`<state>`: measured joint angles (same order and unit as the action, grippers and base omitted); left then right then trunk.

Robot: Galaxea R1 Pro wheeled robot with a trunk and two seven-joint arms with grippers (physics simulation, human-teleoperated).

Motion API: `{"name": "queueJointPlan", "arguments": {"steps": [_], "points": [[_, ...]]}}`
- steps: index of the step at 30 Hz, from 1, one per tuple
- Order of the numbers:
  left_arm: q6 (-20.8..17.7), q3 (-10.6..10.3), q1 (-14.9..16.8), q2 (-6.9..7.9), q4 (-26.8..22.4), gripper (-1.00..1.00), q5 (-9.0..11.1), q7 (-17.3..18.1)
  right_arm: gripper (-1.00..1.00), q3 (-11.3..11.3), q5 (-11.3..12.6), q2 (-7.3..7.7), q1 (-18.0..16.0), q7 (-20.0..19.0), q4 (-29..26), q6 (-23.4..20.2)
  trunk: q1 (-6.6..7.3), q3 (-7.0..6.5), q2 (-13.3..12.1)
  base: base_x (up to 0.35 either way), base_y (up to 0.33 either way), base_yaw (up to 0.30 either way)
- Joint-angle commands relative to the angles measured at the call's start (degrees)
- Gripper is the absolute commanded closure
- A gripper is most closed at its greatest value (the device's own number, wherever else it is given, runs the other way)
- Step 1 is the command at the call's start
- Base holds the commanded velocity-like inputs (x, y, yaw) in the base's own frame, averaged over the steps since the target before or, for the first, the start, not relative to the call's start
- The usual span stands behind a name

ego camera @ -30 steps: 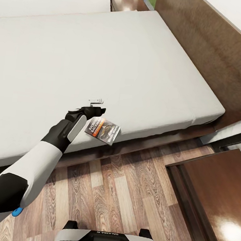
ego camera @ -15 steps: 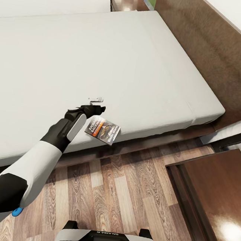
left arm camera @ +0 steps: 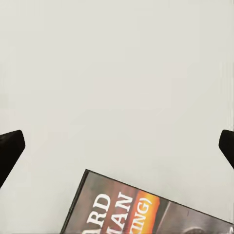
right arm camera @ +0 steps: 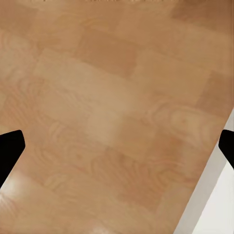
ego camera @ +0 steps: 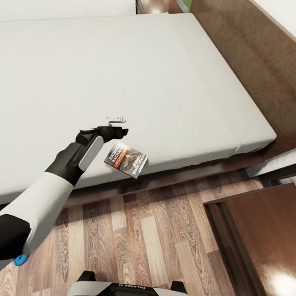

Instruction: In the bedroom, move the book from the bed onto either nightstand, and place the two sandals side by side next to the bed.

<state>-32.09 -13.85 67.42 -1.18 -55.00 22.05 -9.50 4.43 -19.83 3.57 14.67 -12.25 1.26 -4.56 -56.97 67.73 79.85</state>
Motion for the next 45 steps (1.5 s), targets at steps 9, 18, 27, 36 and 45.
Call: {"name": "queueJointPlan", "arguments": {"steps": [9, 18, 27, 36, 45], "points": [[-4.3, -0.3, 0.1, 6.23, -1.6, -1.00, 0.6, -3.5, -1.00, 0.5, 0.1, 0.12, 0.0, -0.1, -0.1, -0.2, 0.00, 0.02, 0.0, 0.000, 0.000, 0.000], [-6.4, -0.5, 0.0, 11.06, -3.7, -1.00, -5.4, -6.3, -1.00, 0.5, 0.2, 0.73, -0.1, 0.3, 0.0, -0.1, 0.00, 0.02, 0.0, 0.000, 0.000, 0.000], [-8.5, 0.0, 0.0, 15.57, -4.5, -1.00, -20.2, -7.9, -1.00, 0.4, 0.2, 0.89, -0.2, 0.4, -0.3, -0.1, 0.00, 0.02, 0.0, 0.000, 0.000, 0.000], [-8.3, 0.1, -0.1, 23.05, -4.0, -1.00, -30.3, -10.8, -1.00, 0.4, 0.2, 1.36, -0.4, 1.3, -1.2, -0.2, 0.00, 0.02, 0.0, 0.000, 0.000, 0.000], [-3.4, 0.0, -0.6, 33.74, -2.7, -1.00, -41.6, -13.4, -1.00, 0.4, 0.2, 1.75, -0.4, 3.3, -1.5, -0.2, 0.00, 0.02, 0.0, 0.000, 0.000, 0.000]]}}
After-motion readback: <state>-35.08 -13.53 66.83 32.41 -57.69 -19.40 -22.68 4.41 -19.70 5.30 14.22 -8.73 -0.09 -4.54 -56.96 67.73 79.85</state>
